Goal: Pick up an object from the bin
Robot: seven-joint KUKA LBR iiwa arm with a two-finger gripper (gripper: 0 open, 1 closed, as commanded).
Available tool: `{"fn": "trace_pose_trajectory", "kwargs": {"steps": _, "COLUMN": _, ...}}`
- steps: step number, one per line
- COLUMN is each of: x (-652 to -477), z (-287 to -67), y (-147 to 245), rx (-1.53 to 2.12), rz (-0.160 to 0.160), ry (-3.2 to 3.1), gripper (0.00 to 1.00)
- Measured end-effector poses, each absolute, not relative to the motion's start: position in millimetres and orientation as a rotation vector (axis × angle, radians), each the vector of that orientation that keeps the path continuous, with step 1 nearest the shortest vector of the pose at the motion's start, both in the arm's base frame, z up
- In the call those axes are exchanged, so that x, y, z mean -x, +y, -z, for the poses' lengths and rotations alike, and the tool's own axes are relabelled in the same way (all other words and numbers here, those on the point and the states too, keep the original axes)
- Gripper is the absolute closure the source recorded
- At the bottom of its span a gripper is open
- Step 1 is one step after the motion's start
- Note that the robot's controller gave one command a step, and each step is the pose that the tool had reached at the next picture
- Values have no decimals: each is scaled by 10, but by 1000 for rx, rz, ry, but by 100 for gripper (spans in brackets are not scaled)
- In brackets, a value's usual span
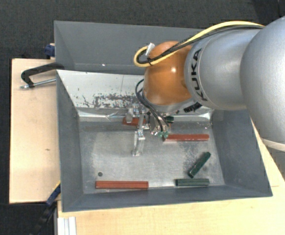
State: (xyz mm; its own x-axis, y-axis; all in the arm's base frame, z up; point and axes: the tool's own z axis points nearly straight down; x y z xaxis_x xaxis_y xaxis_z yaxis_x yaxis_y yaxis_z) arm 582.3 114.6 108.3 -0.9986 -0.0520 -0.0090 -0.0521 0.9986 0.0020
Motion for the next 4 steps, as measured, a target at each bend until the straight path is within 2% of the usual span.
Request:
{"fn": "trace_pose_trajectory", "kwargs": {"steps": 1, "x": -5911, "z": -873, "y": 1065, "rx": 312, "rz": -4, "ry": 3120, "gripper": 0}}
{"fn": "trace_pose_trajectory", "kwargs": {"steps": 2, "x": -5772, "z": -905, "y": 591, "rx": 415, "rz": -3, "ry": 3114, "gripper": 0}}
{"fn": "trace_pose_trajectory", "kwargs": {"steps": 3, "x": -5837, "z": -1353, "y": 564, "rx": 494, "rz": 1, "ry": 3102, "gripper": 0}}
{"fn": "trace_pose_trajectory", "kwargs": {"steps": 4, "x": -5943, "z": -1514, "y": 391, "rx": 543, "rz": -1, "ry": 3076, "gripper": 0}}
